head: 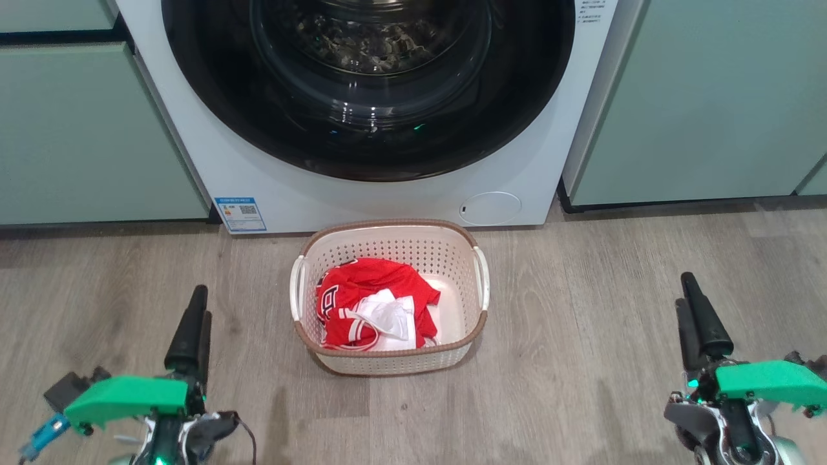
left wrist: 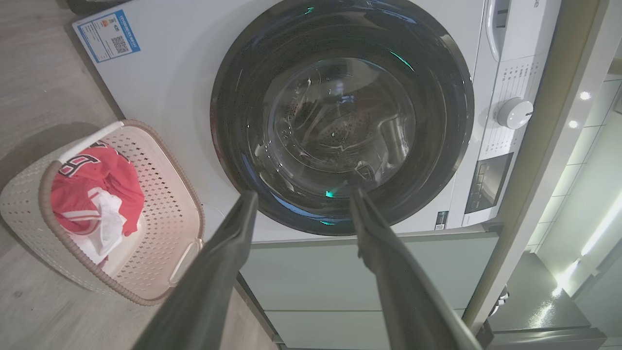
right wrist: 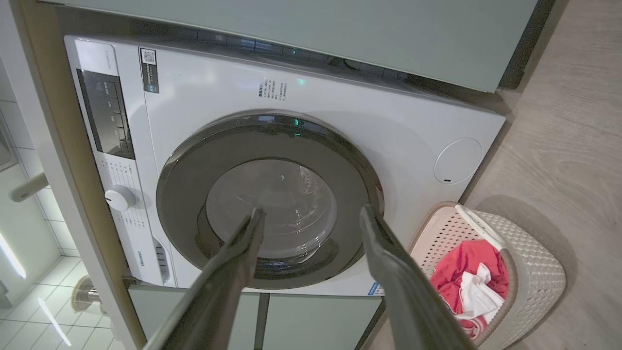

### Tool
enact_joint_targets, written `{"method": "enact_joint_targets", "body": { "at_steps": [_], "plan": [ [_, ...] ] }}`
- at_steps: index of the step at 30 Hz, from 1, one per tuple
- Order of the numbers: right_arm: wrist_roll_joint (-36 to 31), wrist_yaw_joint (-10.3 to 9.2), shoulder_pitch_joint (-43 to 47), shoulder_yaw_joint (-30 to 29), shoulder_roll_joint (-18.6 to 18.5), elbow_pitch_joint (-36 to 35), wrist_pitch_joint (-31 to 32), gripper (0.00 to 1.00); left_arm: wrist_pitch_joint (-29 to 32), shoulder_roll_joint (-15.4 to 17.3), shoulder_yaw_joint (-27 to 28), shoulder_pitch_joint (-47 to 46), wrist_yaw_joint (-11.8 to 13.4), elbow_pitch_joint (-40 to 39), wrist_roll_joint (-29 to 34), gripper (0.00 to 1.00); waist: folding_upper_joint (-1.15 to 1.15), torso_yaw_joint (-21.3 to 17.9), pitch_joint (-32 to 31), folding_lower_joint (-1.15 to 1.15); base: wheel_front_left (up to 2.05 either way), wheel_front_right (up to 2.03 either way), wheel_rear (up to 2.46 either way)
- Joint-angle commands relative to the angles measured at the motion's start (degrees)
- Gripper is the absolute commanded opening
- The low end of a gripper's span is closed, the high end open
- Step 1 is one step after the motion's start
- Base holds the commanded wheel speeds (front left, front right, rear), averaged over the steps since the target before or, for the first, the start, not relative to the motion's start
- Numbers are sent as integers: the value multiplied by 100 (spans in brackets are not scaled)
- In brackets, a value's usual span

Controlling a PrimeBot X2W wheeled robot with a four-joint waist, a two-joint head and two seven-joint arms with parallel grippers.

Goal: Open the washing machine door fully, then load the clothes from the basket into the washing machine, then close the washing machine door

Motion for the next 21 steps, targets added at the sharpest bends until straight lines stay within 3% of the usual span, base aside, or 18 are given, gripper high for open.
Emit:
{"method": "enact_joint_targets", "body": {
  "at_steps": [1,21],
  "plan": [
    [-172,1,-337,44,-123,-225,-78,100,-65,110,29,-363,-16,-224,163,100,0,4,2,0,0,0,0],
    [-2996,1,-683,98,-181,-743,-305,100,-385,209,99,-649,94,-793,2791,100,0,45,62,0,0,0,0]
  ]
}}
